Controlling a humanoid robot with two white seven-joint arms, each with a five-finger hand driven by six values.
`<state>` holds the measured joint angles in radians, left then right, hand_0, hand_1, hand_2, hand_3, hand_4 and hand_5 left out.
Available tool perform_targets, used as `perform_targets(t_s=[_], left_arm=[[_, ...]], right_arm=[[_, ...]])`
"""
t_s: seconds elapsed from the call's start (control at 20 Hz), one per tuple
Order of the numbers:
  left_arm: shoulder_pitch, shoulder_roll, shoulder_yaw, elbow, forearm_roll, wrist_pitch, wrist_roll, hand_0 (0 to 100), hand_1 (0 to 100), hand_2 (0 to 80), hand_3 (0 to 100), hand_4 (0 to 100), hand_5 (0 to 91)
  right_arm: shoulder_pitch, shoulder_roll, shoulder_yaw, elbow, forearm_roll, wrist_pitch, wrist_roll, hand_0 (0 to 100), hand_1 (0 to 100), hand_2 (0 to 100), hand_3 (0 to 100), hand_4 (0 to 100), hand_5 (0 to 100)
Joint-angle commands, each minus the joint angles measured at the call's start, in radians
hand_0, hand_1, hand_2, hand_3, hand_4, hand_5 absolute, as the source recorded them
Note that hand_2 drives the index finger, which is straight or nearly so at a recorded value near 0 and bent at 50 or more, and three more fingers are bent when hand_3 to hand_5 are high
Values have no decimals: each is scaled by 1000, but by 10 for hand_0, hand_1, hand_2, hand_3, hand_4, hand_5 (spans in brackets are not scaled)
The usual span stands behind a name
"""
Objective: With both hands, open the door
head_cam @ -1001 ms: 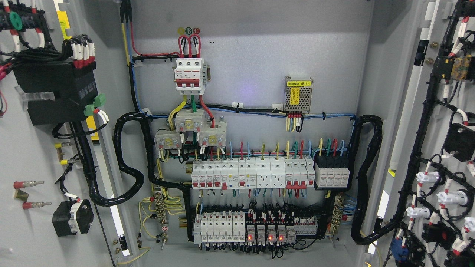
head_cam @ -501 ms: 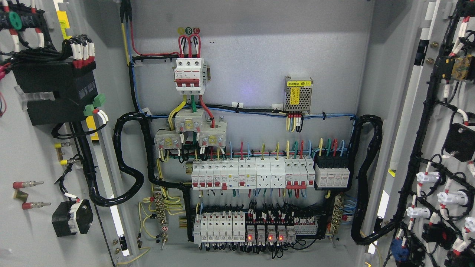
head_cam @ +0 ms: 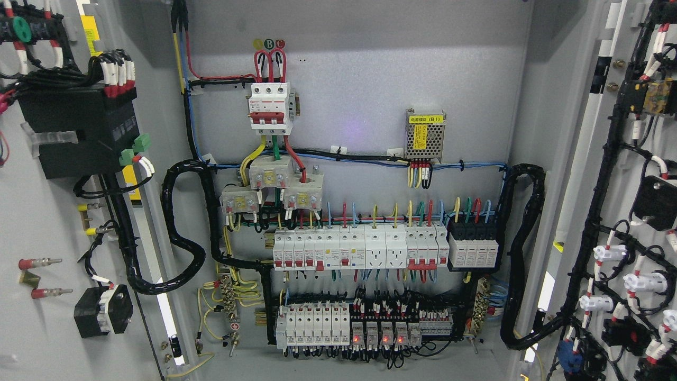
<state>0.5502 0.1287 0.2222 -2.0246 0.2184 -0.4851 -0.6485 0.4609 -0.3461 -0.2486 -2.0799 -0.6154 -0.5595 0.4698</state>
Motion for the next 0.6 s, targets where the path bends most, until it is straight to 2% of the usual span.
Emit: perform_targets(t_s=[0.0,0.15,0.55], left_arm=[[-6,3,103,-37,84,-1,0,91,96,41,53,0,0],[-6,11,132,-37,134,3,-2,76,80,41,61,0,0],[-4,17,166,-36,167,5,-2,57,70,42,58,4,0]], right_arm=[[2,-8,-32,-3,-32,7,-2,215,105,0,0,0,0],[4,-7,-34,-3,-36,7,-2,215,106,0,0,0,0],[12,2,-34,1,-61,6,-2,215,107,0,0,0,0]])
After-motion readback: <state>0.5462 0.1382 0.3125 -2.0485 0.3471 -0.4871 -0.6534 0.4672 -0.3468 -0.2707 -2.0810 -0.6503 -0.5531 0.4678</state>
